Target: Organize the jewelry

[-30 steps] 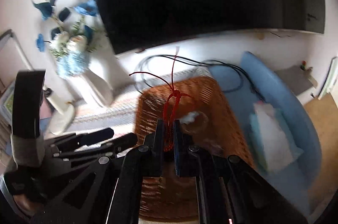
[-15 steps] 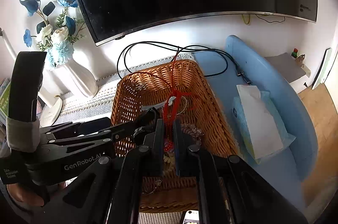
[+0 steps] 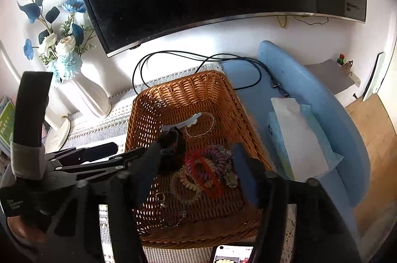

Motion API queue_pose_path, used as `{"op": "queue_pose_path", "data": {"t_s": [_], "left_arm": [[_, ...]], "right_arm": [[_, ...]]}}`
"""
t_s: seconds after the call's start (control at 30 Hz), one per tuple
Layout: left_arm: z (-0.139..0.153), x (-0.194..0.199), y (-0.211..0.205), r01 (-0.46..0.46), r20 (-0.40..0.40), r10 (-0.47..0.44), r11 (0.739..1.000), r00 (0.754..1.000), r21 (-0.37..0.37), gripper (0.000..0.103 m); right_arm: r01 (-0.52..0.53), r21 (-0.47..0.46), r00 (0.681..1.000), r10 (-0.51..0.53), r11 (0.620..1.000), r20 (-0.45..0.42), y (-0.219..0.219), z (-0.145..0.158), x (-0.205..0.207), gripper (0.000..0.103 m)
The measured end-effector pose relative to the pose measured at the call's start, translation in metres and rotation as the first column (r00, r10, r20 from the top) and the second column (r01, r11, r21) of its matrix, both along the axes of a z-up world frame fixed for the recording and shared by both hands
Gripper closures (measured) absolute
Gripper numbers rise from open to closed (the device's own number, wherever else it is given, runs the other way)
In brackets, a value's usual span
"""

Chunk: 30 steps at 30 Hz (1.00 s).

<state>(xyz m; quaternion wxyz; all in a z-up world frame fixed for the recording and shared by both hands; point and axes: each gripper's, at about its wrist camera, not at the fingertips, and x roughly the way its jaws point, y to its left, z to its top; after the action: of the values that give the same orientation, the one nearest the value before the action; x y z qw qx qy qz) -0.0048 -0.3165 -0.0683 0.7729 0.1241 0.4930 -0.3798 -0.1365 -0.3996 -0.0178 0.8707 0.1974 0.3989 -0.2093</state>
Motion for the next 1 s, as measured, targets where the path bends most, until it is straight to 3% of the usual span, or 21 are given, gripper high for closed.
{"op": "queue_pose_path", "data": {"t_s": [0.07,0.67,1.0], "left_arm": [[-0.001,0.003,0.001,-0.009,-0.019,0.009,1.000,1.000,-0.004,0.031],[0.001,0.011,0.017,-0.041,-0.030,0.040,0.999,0.999,-0.014,0.030],[0.018,0.035,0.089,-0.183,0.017,0.183,0.983,0.983,-0.028,0.030]], "right_arm": [[-0.003,0.002,1.000,0.003,1.000,0.003,0.000,0.001,0.000,0.035],[-0.008,-0.012,0.999,0.008,1.000,0.032,0.008,0.010,0.004,0.035],[-0.112,-0.016,0.991,0.113,0.994,0.066,0.051,0.019,0.034,0.035]]}}
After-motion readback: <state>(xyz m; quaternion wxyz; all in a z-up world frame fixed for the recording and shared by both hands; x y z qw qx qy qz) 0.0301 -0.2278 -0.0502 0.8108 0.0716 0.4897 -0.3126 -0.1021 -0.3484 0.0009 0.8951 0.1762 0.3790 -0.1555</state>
